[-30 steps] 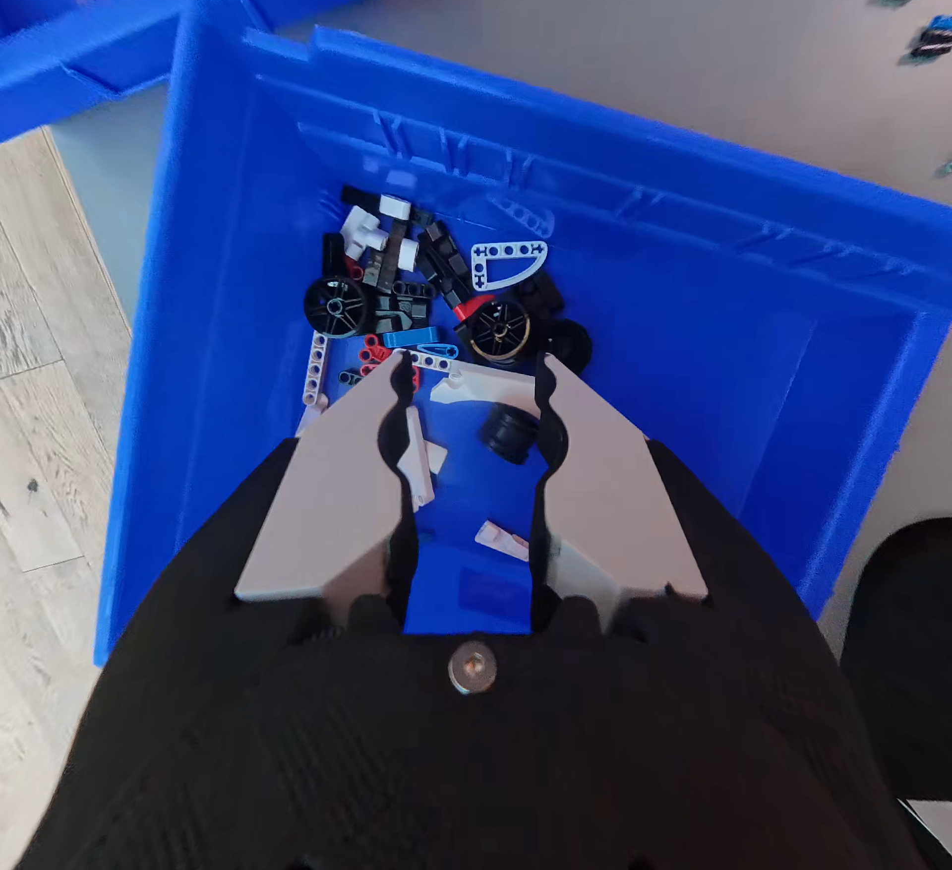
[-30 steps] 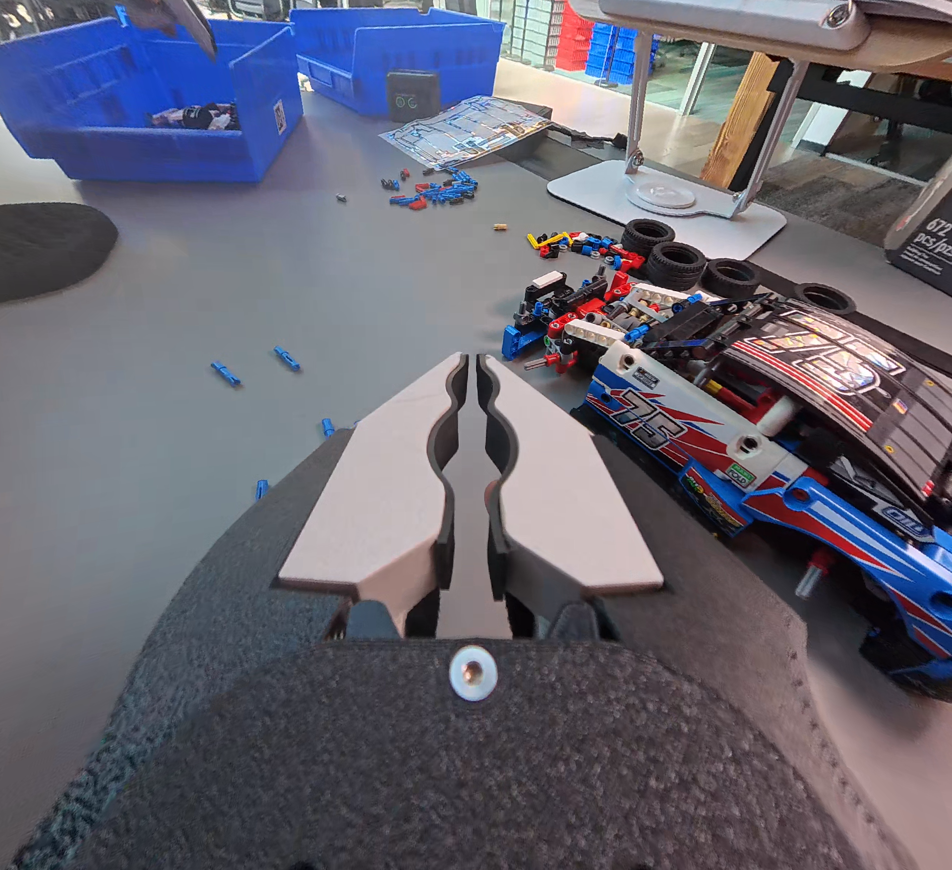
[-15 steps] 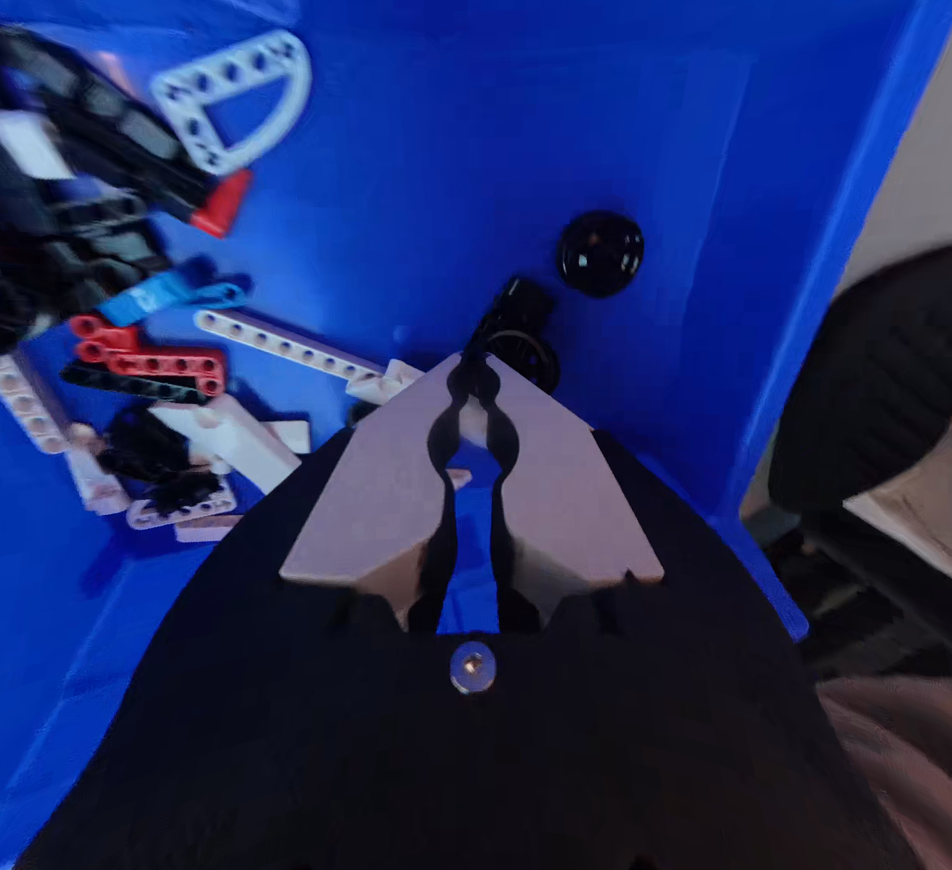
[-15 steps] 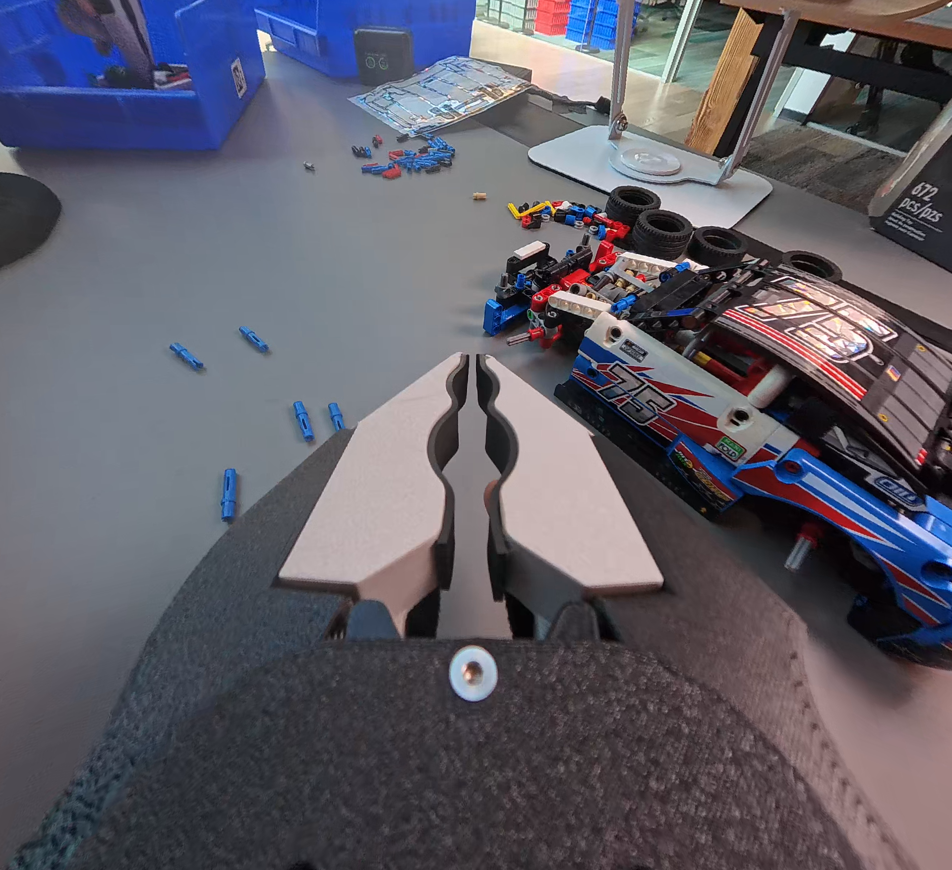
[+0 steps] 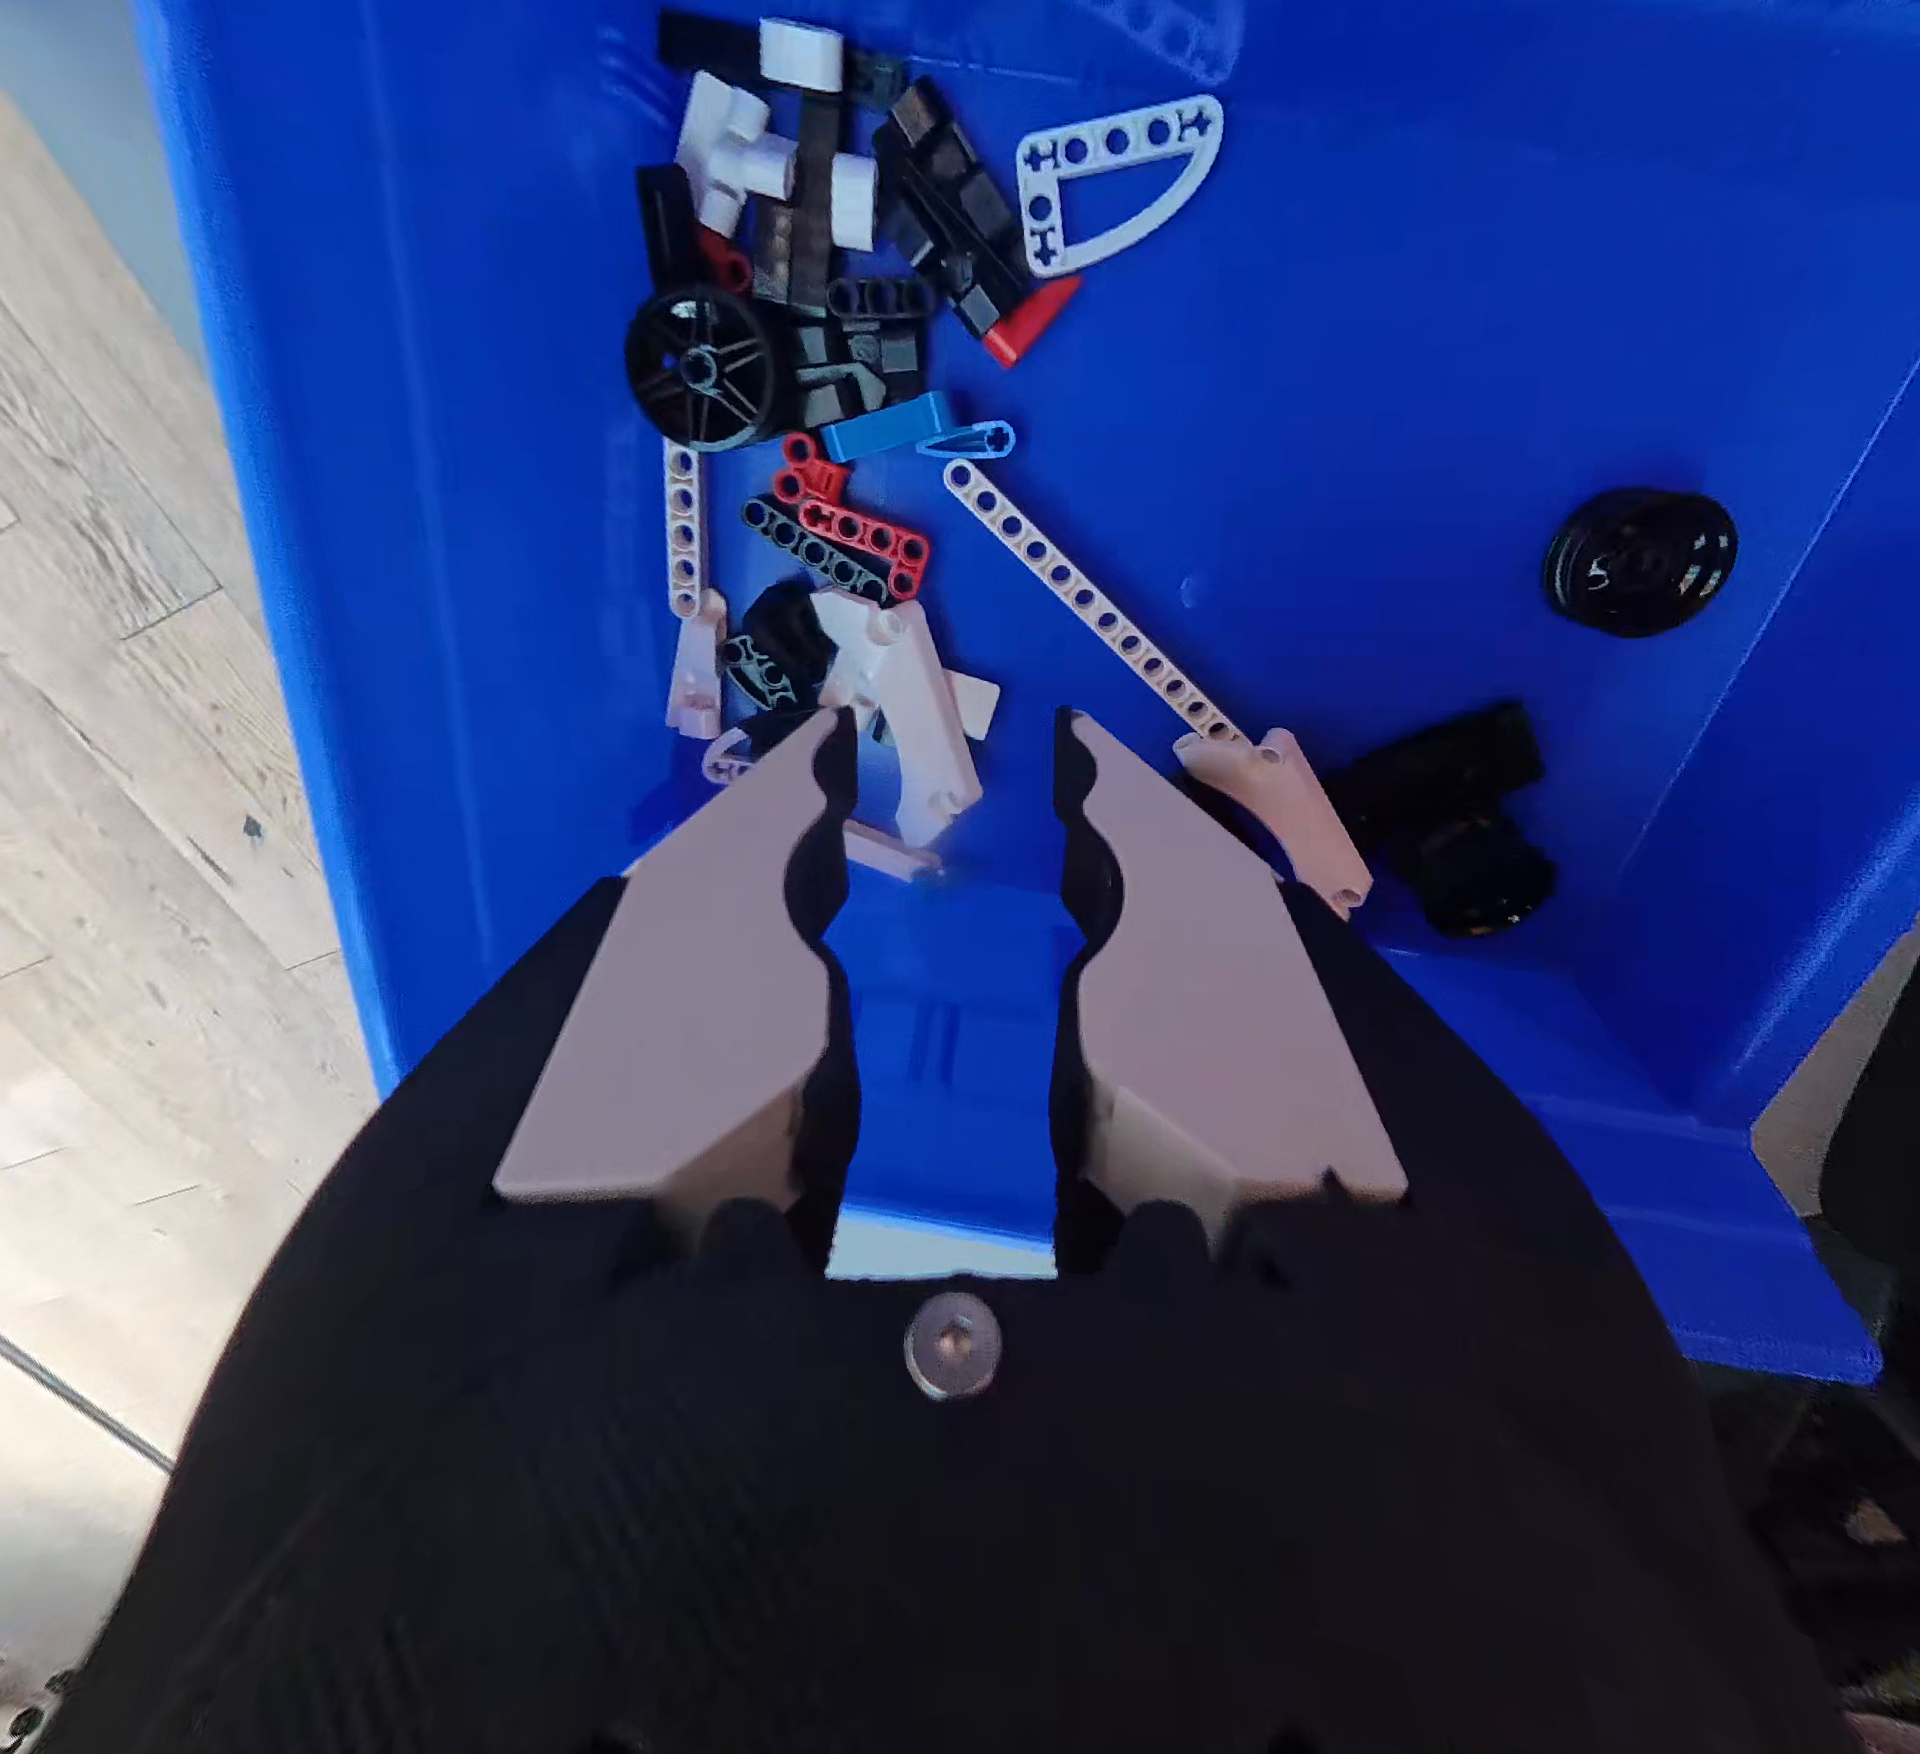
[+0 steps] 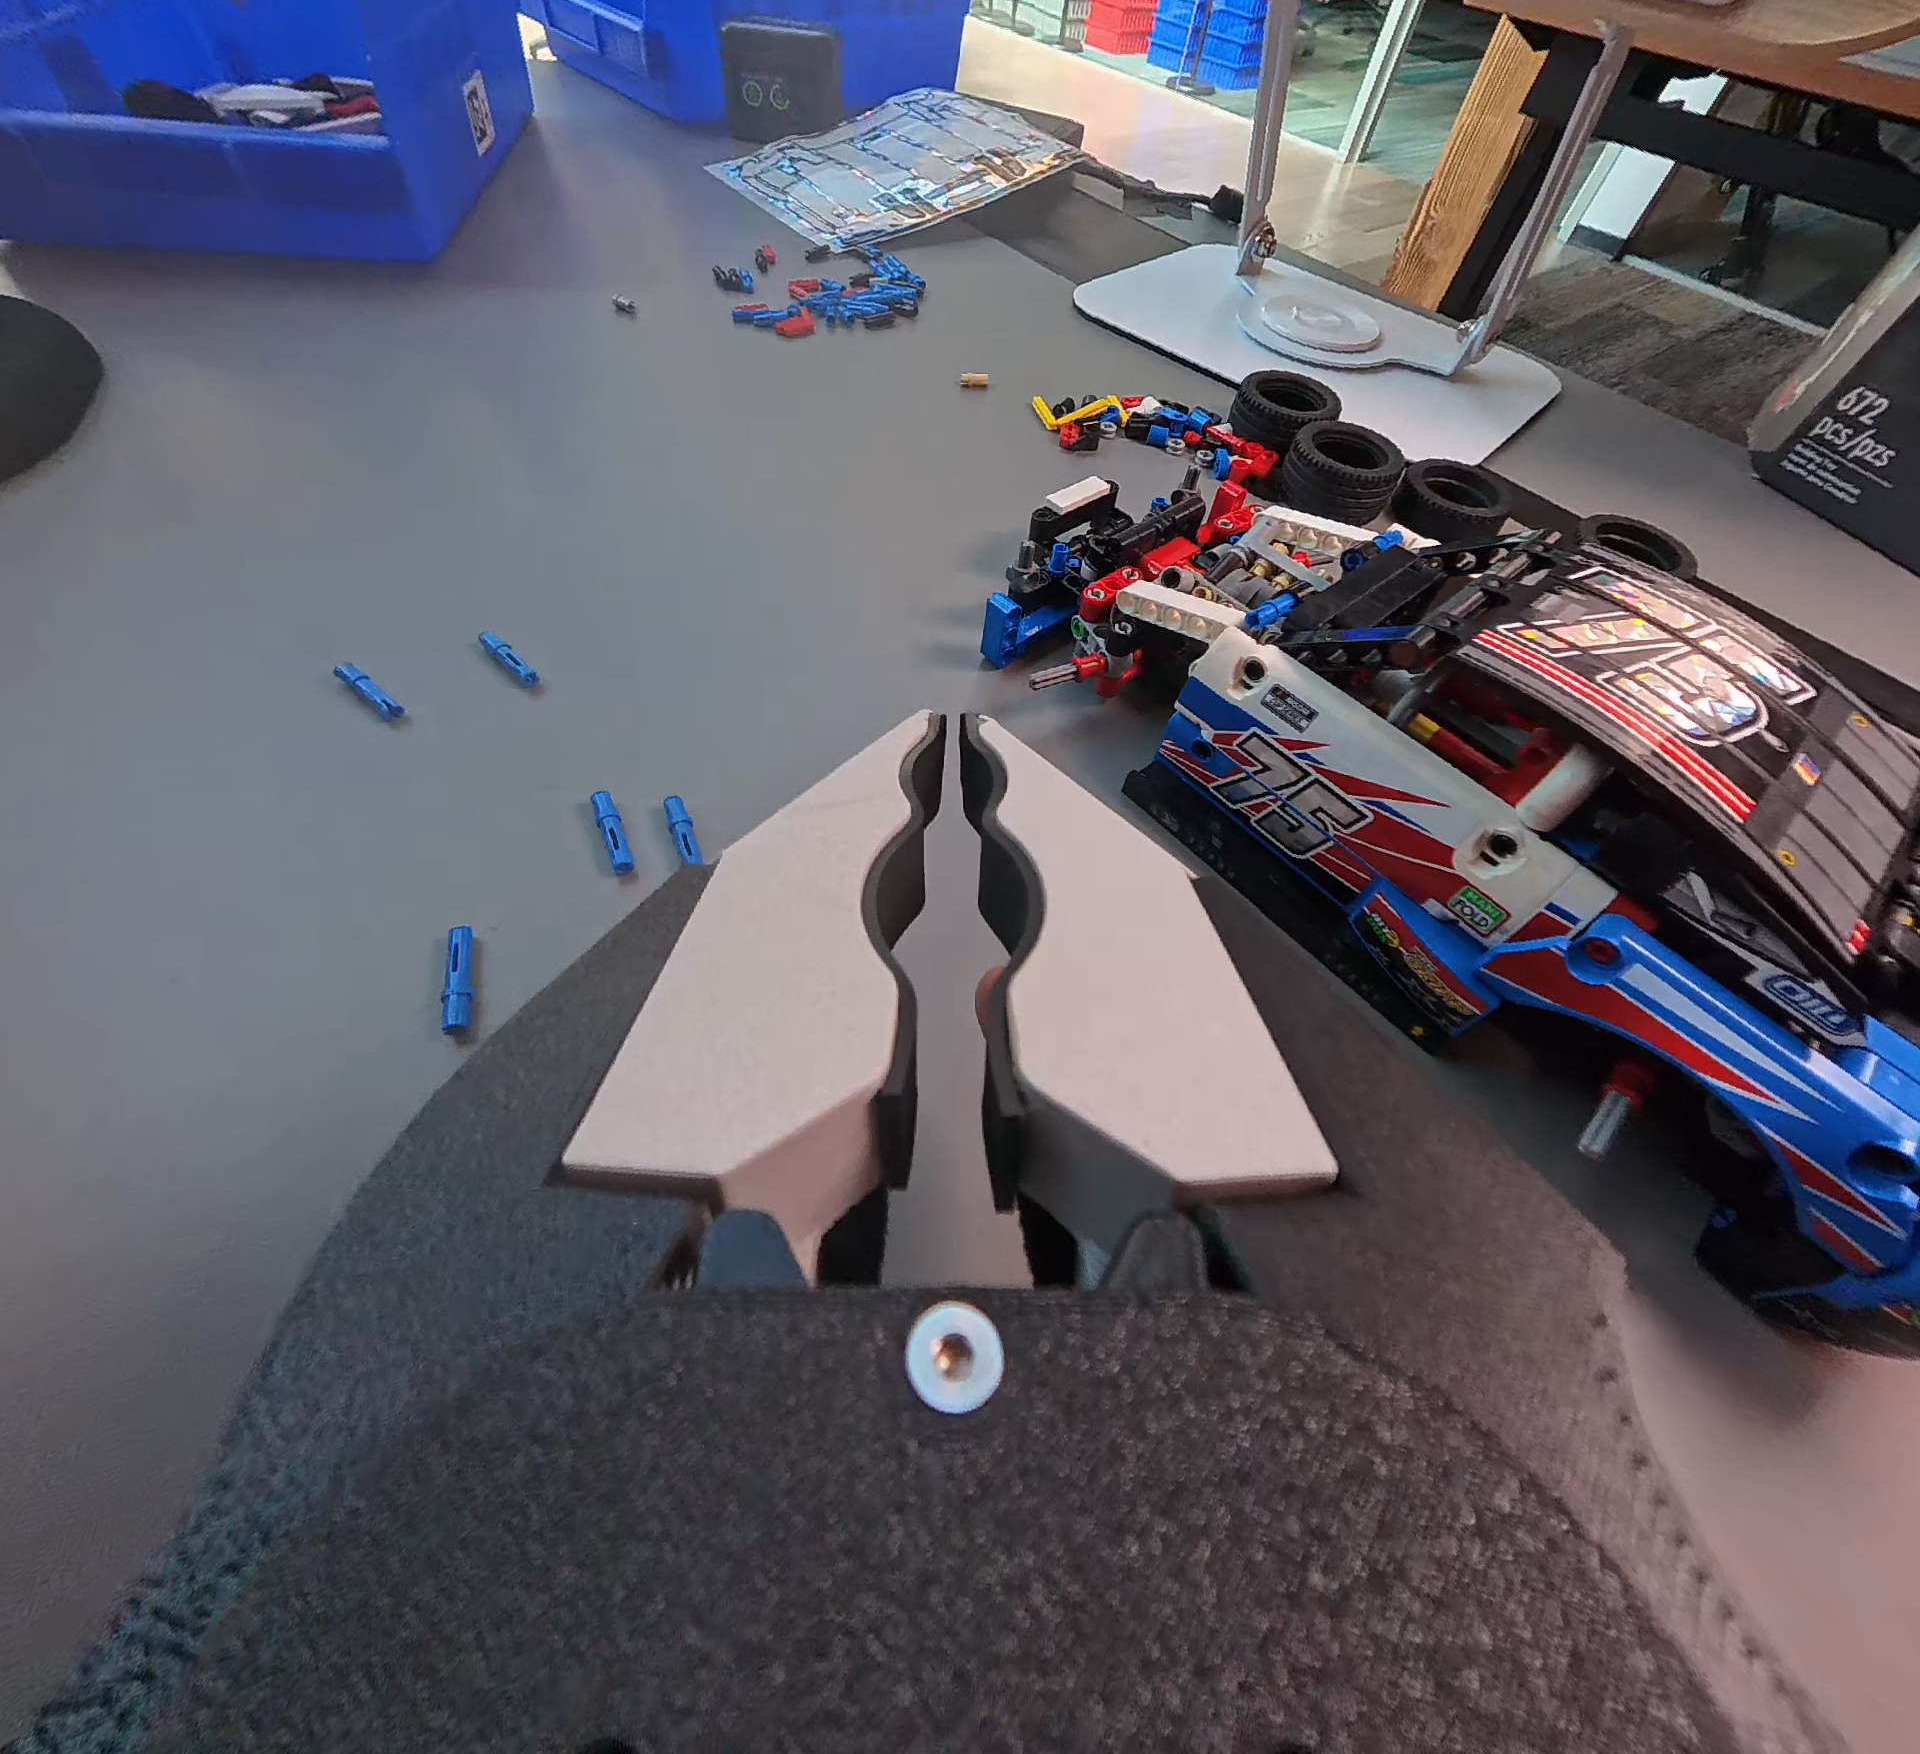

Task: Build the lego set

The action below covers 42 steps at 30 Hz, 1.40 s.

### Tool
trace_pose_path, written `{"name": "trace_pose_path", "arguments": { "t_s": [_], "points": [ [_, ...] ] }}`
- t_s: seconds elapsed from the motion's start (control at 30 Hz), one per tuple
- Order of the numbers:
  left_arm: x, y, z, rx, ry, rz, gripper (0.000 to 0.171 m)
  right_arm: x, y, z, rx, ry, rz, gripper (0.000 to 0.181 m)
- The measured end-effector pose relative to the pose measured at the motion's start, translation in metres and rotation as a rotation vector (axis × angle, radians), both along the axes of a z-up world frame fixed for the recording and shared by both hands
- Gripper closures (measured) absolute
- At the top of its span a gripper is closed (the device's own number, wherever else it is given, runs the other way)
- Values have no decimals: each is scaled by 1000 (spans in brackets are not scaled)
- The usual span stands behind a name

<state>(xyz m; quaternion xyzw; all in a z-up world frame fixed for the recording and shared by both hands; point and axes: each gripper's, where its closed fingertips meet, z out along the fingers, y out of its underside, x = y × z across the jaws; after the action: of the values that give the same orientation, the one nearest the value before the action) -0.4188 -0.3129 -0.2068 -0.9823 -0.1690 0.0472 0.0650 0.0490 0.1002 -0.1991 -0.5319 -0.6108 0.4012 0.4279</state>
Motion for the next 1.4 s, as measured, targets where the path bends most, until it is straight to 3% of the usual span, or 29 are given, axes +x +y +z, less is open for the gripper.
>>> {"name": "trace_pose_path", "arguments": {
  "t_s": [0.17, 0.4, 0.53, 0.73, 0.77, 0.87, 0.93, 1.0, 1.1, 1.2, 1.3, 1.4],
  "points": [
    [17, -1, -14, -55, -42, -65, 134, -1, 2, -1, 3, -4, -12, 181],
    [-31, -23, -17, -201, 118, 36, 127, -3, 2, 0, 7, -2, -21, 181],
    [-45, -27, -29, -219, 90, 122, 126, -3, 3, 1, 11, 6, -25, 181],
    [-49, -24, -50, -198, 30, 177, 136, -1, 4, 2, 7, 14, -31, 181],
    [-46, -22, -53, -184, 7, 173, 144, -1, 5, 2, 8, 15, -32, 181],
    [-35, -17, -52, -180, -34, 114, 150, 0, 5, 3, 12, 19, -33, 181],
    [-13, -13, -49, -173, -148, 49, 151, 0, 5, 3, 13, 20, -32, 181],
    [-4, -10, -41, -149, -178, 9, 164, 0, 5, 3, 17, 21, -31, 181],
    [-8, -4, -26, -88, -170, 9, 148, 0, 4, 3, 22, 20, -29, 181],
    [-39, 2, -20, -30, -30, 64, 151, 0, 4, 3, 29, 18, -27, 181],
    [-51, 2, -28, -39, 38, 49, 145, 1, 5, 3, 36, 14, -28, 181],
    [-45, 4, -41, -42, -7, 47, 128, 1, 5, 2, 38, 10, -30, 181]
  ]
}}
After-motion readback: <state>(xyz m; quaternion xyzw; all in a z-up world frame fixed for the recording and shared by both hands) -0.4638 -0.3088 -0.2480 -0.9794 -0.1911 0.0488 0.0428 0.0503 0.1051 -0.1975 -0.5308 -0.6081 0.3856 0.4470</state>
